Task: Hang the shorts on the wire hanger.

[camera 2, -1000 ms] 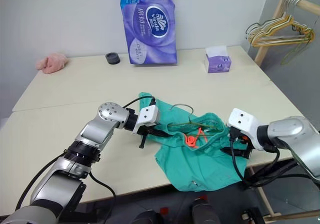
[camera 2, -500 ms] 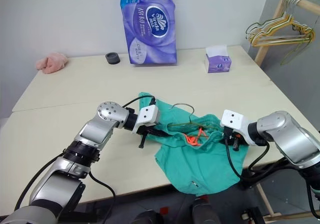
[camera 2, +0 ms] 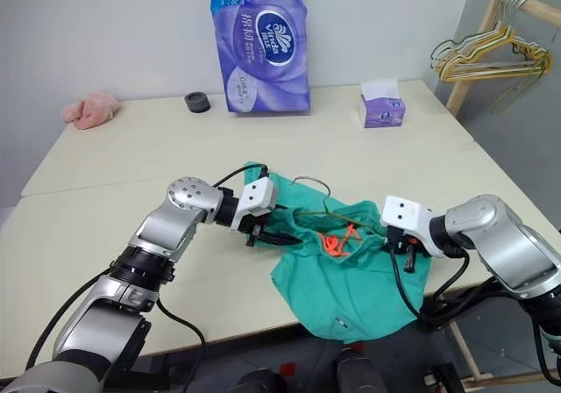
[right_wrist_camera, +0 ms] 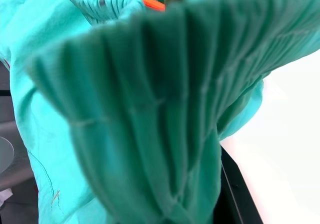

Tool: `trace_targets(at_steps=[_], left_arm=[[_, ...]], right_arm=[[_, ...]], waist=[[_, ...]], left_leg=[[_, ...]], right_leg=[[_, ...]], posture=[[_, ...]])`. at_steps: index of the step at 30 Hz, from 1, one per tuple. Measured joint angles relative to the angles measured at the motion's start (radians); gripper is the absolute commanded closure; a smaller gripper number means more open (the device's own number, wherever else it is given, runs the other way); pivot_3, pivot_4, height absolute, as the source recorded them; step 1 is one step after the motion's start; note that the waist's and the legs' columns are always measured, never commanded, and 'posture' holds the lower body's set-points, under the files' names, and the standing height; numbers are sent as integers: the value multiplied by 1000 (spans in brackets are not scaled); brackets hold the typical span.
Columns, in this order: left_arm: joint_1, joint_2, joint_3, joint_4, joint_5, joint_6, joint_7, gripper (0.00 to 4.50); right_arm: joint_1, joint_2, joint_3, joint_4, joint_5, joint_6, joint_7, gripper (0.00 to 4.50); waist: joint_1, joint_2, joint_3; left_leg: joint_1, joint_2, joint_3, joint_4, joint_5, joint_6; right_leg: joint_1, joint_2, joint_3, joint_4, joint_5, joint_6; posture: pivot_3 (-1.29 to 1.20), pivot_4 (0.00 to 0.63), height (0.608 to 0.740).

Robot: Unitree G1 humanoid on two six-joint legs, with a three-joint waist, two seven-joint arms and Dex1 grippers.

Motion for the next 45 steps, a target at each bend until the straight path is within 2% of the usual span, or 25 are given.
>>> trace_targets(at_steps=[5, 10, 15, 25, 26, 28, 36, 37, 45], left_arm=[[-100, 55, 66, 145, -20, 18, -35, 1382], [-166, 61, 94, 262, -23, 29, -72, 1382], [-149, 90, 69, 276, -14, 57, -200, 1382], [-126, 53, 44, 284, 4, 38, -220, 1382], [-127, 42, 44, 303, 12, 26, -203, 1671], [-128, 22, 44, 338, 25, 17, -177, 1935], [-157, -3, 62, 426, 37, -24, -103, 4358], [-165, -5, 65, 436, 37, -28, -100, 4476], [-180, -18, 68, 475, 33, -47, -88, 4476]], right_arm=[[20, -14, -27, -10, 9, -1, 13, 4500], [29, -21, -68, -21, 25, 0, 14, 4500], [49, -27, -83, -28, 34, 3, 16, 4500], [62, -31, -115, -60, 61, 19, 14, 4500], [64, -31, -116, -61, 63, 20, 14, 4500], [67, -32, -117, -64, 68, 20, 13, 4500], [88, -41, -143, -73, 70, 25, 8, 4500], [89, -41, -152, -75, 69, 25, 4, 4500], [105, -48, -187, -97, 74, 28, -8, 4500]], waist=[[-1, 0, 0], [0, 0, 0], [-6, 0, 0], [-8, 0, 0], [-8, 0, 0], [-8, 0, 0], [-10, 0, 0], [-10, 0, 0], [-14, 0, 0]], left_leg=[[0, 0, 0, 0, 0, 0], [0, 0, 0, 0, 0, 0], [0, 0, 0, 0, 0, 0], [0, 0, 0, 0, 0, 0], [0, 0, 0, 0, 0, 0], [-1, 0, 0, 0, 0, 0], [-1, 0, 0, 0, 0, 0], [-1, 0, 0, 0, 0, 0], [-1, 0, 0, 0, 0, 0]], right_leg=[[0, 0, -1, 0, 0, 0], [0, 0, -1, 0, 0, 0], [-1, 0, -1, 1, 0, 0], [-1, 0, 0, 0, 0, 0], [-1, 0, 0, 0, 0, 0], [-1, 0, 0, 0, 0, 0], [-1, 0, 0, 0, 0, 0], [-1, 0, 0, 0, 0, 0], [-1, 0, 0, 0, 0, 0]], posture=[[-245, 90, 740], [-249, 86, 740], [-260, 86, 740], [-263, 87, 740], [-263, 87, 740], [-263, 87, 740], [-268, 90, 740], [-268, 90, 740], [-264, 92, 740]])
